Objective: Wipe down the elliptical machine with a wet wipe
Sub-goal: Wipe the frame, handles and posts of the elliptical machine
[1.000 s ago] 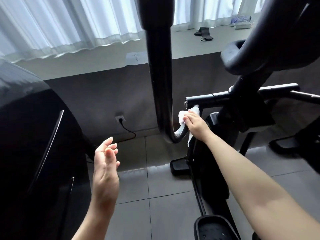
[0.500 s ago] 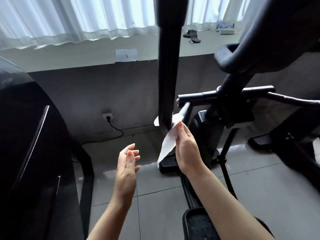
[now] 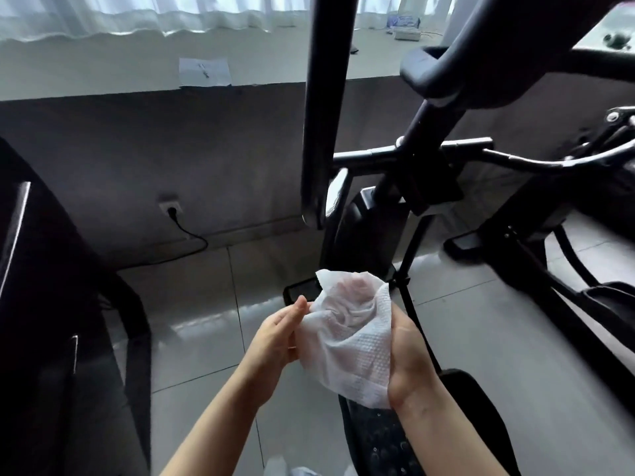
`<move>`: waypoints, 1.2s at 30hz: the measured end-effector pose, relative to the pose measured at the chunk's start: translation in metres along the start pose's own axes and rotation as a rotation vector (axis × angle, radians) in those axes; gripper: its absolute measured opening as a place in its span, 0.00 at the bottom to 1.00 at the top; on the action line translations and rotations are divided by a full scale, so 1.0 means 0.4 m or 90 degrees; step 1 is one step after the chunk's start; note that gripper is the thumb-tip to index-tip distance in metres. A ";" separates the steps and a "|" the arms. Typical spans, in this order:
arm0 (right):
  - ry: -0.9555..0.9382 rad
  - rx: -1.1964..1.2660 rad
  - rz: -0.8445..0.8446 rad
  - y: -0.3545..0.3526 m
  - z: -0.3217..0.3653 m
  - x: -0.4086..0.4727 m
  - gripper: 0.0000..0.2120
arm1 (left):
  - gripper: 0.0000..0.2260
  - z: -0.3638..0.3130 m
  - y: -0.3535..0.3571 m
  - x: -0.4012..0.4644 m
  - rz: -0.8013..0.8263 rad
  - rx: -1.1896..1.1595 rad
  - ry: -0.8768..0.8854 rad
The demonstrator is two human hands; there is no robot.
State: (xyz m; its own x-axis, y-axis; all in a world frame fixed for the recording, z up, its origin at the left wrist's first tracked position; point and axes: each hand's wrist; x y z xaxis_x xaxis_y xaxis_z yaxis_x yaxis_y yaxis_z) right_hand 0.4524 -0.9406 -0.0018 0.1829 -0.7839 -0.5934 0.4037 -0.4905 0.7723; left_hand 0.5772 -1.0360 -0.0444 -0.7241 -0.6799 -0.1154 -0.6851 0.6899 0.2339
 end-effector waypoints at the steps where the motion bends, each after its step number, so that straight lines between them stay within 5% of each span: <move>1: 0.004 -0.005 -0.005 0.000 -0.003 -0.006 0.26 | 0.19 0.003 -0.001 -0.005 -0.010 -0.013 -0.010; 6: -0.033 -0.029 -0.047 -0.042 -0.038 0.026 0.39 | 0.02 0.017 -0.055 -0.022 -0.125 0.000 -0.042; 13: -0.058 -0.549 -0.247 -0.008 -0.093 0.186 0.15 | 0.04 -0.005 -0.257 -0.053 -0.292 0.167 0.025; 17: -0.082 -0.584 -0.204 0.059 -0.120 0.266 0.19 | 0.02 -0.014 -0.367 -0.070 -0.329 0.144 0.044; 22: -0.284 -0.758 -0.262 0.092 -0.118 0.370 0.13 | 0.07 -0.006 -0.465 -0.064 -0.367 0.073 0.078; 27: -0.568 -0.957 -0.158 0.141 -0.059 0.453 0.09 | 0.20 0.000 -0.543 -0.025 -0.354 0.026 0.110; 32: -0.616 -1.086 -0.125 0.168 0.012 0.501 0.15 | 0.16 -0.023 -0.619 0.068 -0.255 0.036 0.154; 36: -0.620 -1.126 -0.149 0.186 0.057 0.542 0.13 | 0.26 -0.062 -0.669 0.180 -0.163 0.082 0.101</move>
State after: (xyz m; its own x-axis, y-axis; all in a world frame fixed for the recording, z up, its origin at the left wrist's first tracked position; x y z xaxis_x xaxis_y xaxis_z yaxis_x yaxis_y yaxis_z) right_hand 0.5018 -1.1555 -0.0677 -0.1942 -0.9721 0.1313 0.7093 -0.2316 -0.6658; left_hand 0.7102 -1.2757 -0.0912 -0.5125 -0.8587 -0.0005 -0.8551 0.5103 0.0917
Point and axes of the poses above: each hand's wrist, its own x-axis towards the middle knuckle, its own y-axis out of the palm, z = x × y, and after that the axes turned 15 degrees about y, right-handed
